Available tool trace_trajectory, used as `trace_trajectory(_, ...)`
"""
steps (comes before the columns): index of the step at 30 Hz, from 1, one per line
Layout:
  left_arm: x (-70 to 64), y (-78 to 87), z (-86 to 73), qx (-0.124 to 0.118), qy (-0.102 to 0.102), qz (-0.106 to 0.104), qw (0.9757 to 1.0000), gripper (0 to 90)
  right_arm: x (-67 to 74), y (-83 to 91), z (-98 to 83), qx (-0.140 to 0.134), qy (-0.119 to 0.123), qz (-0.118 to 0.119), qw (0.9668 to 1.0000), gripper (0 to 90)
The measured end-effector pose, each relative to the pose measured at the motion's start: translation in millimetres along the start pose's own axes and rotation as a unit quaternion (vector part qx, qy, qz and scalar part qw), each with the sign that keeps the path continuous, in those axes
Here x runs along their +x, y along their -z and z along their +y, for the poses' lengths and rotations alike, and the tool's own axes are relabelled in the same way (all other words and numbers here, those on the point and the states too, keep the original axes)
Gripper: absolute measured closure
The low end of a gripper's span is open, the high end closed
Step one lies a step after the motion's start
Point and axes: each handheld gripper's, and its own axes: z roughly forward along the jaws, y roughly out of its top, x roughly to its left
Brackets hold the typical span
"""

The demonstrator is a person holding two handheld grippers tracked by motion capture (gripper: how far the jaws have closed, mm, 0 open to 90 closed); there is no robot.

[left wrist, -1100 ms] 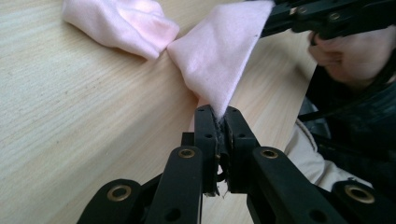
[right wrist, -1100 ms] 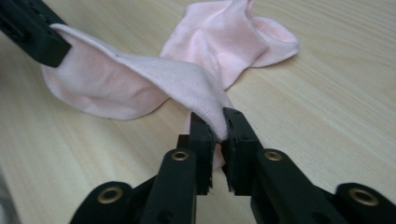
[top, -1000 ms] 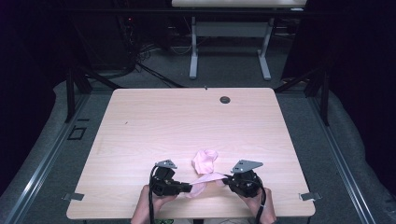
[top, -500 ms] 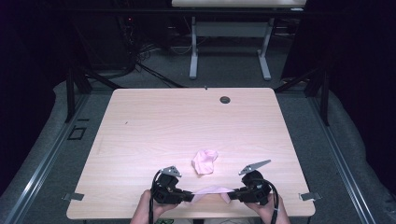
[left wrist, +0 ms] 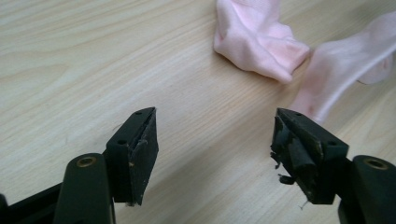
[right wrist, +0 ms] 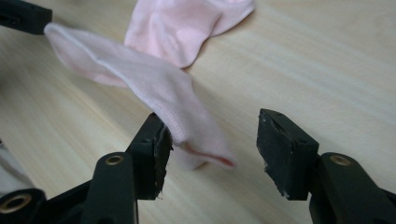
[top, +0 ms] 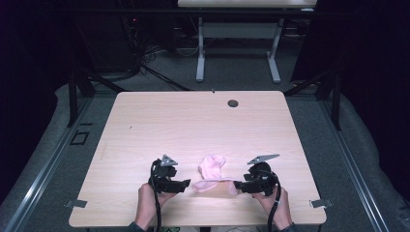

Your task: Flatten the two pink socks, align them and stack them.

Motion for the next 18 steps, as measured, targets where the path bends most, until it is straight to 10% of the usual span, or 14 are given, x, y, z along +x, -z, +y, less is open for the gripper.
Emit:
trace_trajectory(6,-20.3,4.6,-8.9,-0.019,-0.024,-0.015,0.9994,31.3,-1.2,3.0,-4.2,-0.036,0.012,-0.031,0.9988,49.3)
trace_trajectory(18,-64.9,5.3,-27.9,-0.013,-0.101,-0.045,0.9938,37.5,5.7,-4.7,-1.3,-0.048,0.019,-0.003,0.9987,82.9)
